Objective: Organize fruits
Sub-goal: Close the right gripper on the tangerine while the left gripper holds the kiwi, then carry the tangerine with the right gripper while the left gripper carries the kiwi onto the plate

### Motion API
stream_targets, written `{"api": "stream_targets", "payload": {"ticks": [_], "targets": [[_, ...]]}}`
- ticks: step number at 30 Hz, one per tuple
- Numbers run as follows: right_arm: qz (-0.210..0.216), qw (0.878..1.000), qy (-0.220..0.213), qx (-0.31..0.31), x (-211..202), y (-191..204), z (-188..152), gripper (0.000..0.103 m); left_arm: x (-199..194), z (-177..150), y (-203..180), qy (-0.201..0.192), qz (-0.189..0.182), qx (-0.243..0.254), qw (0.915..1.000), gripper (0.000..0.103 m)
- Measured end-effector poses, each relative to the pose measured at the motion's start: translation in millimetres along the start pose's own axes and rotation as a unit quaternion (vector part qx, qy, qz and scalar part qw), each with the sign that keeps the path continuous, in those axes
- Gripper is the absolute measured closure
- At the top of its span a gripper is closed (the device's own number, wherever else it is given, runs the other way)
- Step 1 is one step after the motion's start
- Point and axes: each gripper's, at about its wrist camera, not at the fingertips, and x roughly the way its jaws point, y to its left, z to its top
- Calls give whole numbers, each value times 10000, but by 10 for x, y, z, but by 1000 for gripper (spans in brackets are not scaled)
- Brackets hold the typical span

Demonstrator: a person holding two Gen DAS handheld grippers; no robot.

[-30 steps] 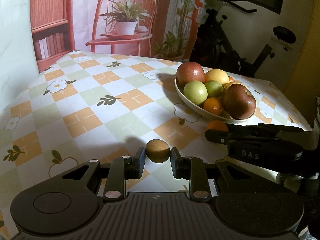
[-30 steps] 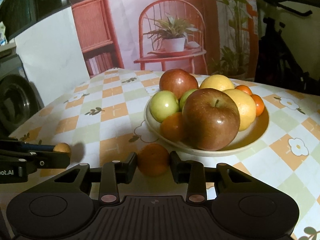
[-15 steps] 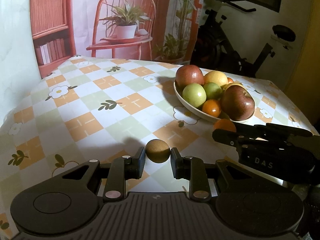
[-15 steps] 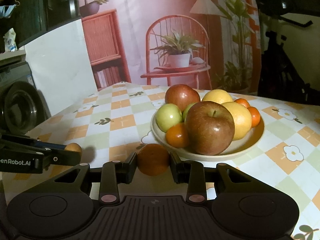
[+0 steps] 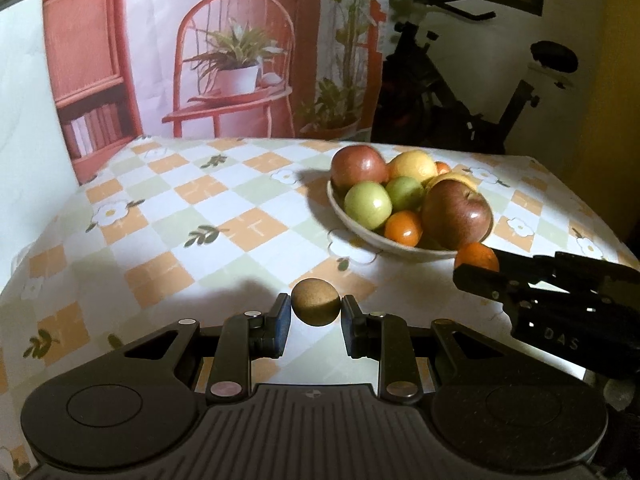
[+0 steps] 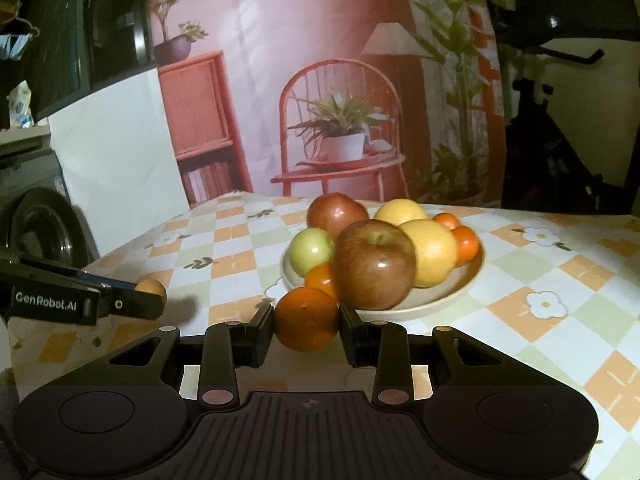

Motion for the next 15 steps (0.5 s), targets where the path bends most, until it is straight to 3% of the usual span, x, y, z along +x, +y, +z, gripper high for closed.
{"api": "stream_targets", "payload": {"ticks": [15], "targets": [[-444, 9981, -361, 220, -115, -450, 107, 71, 212, 524, -322, -327, -388, 440, 9977, 74]]}}
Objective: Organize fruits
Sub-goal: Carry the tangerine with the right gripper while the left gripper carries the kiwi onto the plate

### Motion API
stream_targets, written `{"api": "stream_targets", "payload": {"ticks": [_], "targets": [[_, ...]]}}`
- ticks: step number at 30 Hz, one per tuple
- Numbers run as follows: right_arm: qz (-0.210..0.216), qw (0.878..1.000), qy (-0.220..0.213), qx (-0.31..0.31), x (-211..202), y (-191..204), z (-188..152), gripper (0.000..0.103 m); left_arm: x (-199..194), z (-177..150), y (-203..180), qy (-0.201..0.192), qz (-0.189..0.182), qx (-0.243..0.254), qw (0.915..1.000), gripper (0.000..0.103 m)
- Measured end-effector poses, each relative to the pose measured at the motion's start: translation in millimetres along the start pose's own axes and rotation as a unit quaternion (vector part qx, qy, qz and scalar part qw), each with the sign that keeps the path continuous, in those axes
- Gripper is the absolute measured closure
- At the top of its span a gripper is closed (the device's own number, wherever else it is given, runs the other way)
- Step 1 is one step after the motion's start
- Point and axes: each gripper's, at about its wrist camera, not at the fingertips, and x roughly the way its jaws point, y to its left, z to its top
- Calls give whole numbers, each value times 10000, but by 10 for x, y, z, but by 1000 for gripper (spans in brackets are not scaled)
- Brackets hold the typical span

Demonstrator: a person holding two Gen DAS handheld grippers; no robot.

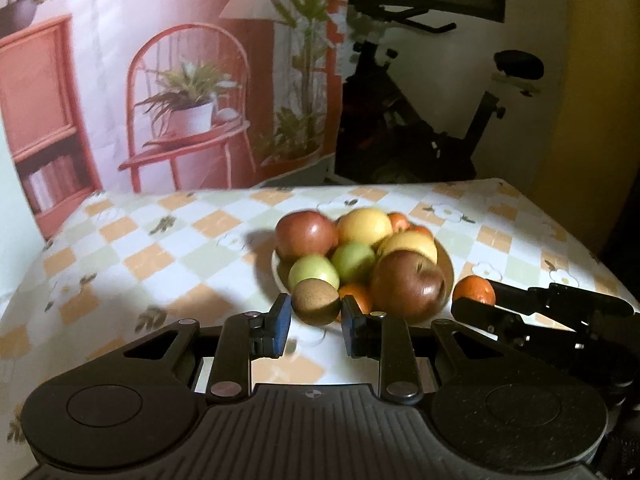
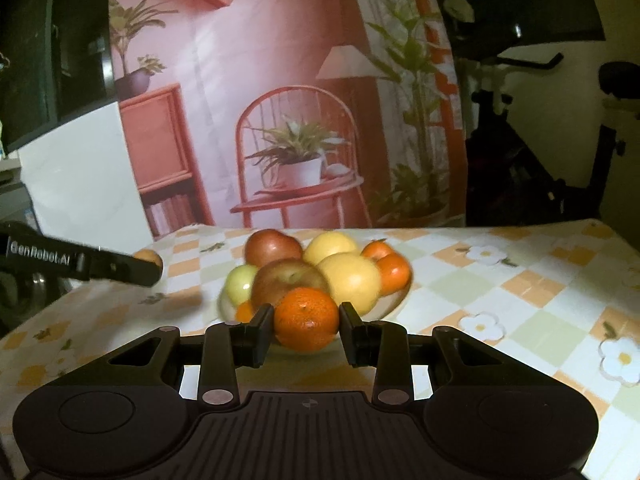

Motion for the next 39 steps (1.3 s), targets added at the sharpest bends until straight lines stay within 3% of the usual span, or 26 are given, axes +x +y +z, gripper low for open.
{"api": "stream_targets", "payload": {"ticks": [14, 21, 35, 39], "targets": [[-394, 9989, 246, -41, 416, -295, 126, 71, 639, 300, -2, 192, -193, 134, 9995, 74], [-280, 9979, 455, -374, 565, -246, 129, 71, 849, 344, 61, 329, -344, -4, 9989, 74], [-227, 9979, 483, -367, 602, -248, 126, 69, 1045, 360, 74, 467, -537, -21, 9975, 74], [-227, 9981, 465, -347, 600, -250, 131, 69, 1044, 371, 92, 471, -516, -53, 9975, 64]]}}
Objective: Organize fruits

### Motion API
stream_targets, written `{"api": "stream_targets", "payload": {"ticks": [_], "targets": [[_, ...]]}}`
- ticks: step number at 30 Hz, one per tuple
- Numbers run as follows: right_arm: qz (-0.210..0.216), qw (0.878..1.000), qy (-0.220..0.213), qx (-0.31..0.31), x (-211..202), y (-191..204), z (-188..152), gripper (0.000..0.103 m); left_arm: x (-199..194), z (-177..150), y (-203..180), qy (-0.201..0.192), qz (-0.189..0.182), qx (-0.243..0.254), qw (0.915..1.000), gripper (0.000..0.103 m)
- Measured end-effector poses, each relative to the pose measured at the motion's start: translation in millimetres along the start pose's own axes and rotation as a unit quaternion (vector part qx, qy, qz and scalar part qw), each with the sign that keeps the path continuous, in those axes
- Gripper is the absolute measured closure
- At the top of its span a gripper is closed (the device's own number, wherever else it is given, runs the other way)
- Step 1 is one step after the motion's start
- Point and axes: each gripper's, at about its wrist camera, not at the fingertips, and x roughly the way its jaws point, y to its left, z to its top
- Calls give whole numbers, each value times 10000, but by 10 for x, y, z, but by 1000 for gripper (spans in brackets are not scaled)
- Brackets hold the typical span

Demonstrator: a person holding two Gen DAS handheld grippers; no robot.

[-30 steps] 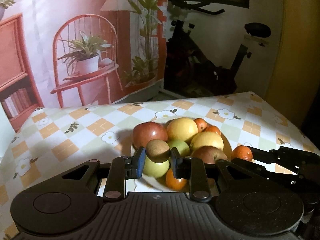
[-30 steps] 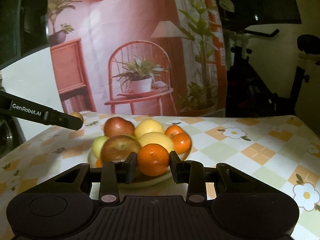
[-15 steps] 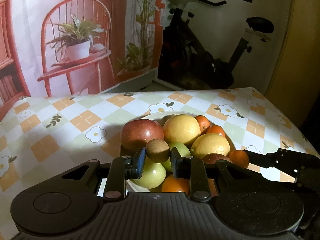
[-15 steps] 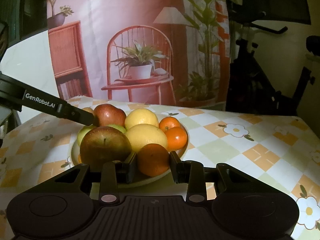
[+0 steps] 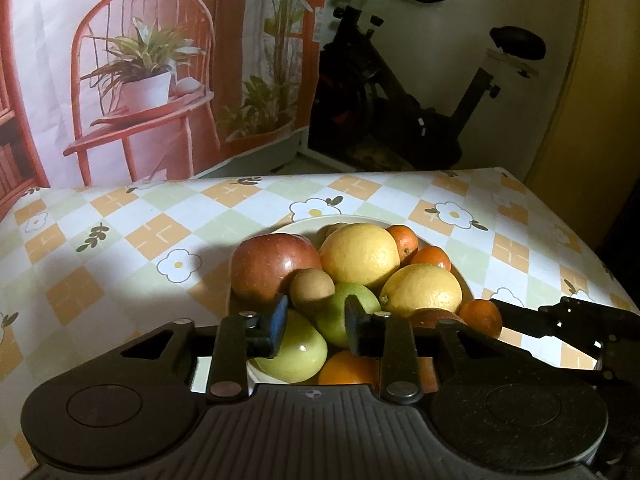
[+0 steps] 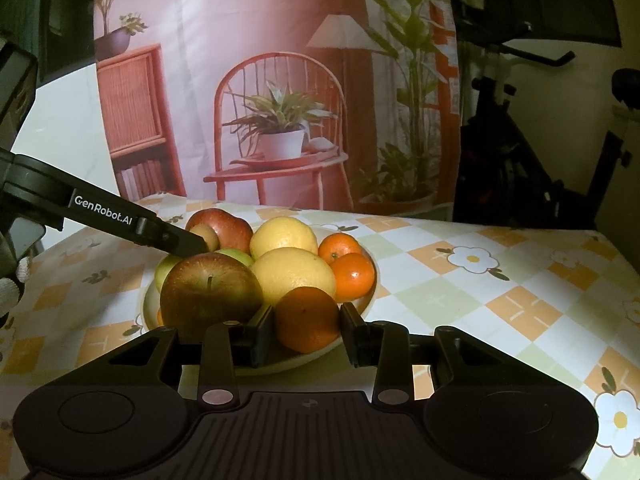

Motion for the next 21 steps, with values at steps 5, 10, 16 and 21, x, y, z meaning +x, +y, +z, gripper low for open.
{"api": "stream_targets", "payload": {"ticks": [5, 10, 16, 21], "targets": [[-36, 10000, -55, 71, -13, -12, -9, 64, -81, 14, 22, -128, 79, -47, 9999, 58], [-126, 9997, -122, 167, -83, -37, -6, 56, -232, 39, 49, -353, 153, -153, 9991, 28], [-182, 9991, -202, 321, -263, -27, 48, 22, -522, 76, 84, -605, 370, -232, 9972, 14], [-112, 9985, -335, 419, -481, 43, 192, 1, -845, 57, 123, -790, 362, -343, 9956, 6]]}}
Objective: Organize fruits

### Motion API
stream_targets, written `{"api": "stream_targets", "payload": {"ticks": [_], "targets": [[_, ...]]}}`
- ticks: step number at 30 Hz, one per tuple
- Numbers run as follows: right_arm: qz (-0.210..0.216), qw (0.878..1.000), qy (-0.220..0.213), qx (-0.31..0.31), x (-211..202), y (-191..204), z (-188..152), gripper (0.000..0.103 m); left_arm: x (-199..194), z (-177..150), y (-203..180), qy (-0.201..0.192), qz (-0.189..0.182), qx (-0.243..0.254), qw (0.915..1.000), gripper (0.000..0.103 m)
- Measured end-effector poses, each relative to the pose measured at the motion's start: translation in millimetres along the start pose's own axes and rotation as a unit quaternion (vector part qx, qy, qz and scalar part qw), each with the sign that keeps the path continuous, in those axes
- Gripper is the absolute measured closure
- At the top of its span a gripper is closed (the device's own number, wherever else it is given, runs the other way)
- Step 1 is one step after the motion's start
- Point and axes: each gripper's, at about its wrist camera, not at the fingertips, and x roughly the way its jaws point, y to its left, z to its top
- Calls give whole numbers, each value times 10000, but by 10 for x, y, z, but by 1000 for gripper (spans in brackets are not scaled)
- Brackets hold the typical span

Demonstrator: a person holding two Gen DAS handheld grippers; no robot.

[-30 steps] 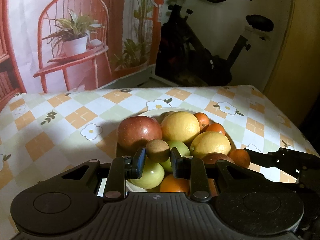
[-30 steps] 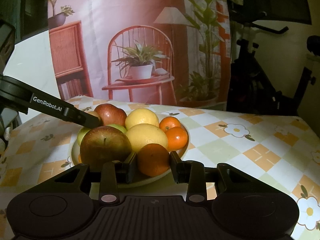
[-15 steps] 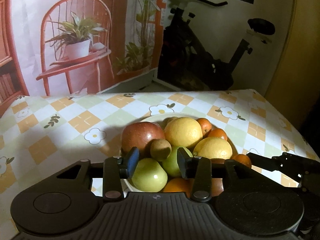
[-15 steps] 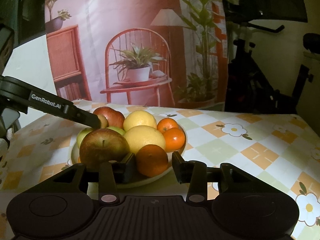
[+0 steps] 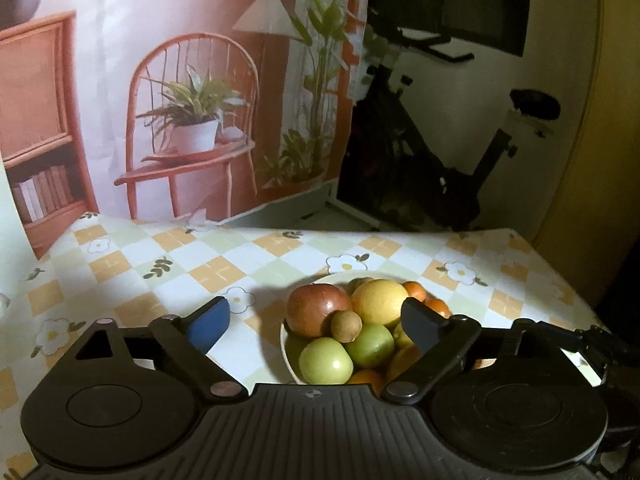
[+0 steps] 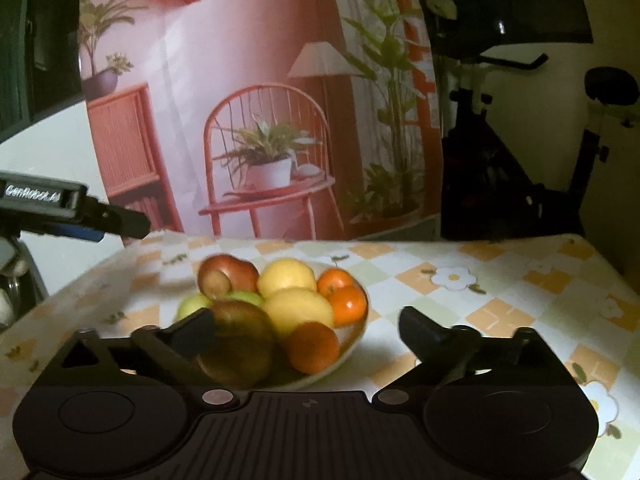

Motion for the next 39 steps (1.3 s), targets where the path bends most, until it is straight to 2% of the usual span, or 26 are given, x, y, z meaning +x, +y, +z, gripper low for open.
{"api": "stream_targets", "payload": {"ticks": [4, 12, 26, 39], "targets": [[-15, 9999, -126, 35, -207, 99, 165, 0, -289, -10, -10, -165, 186, 76, 9997, 0], [-142, 9990, -402, 108, -751, 355, 459, 0, -950, 7, 17, -511, 443, 37, 9977, 0], [-252, 9983, -530, -31, -1733, 944, 728, 0, -2085, -129, -77, -949, 589, 2, 9937, 0], [-341, 9968, -716, -111, -2328, 1209, 801, 0, -2684, -201, -273, -1326, 840, 85, 9876, 0]]}}
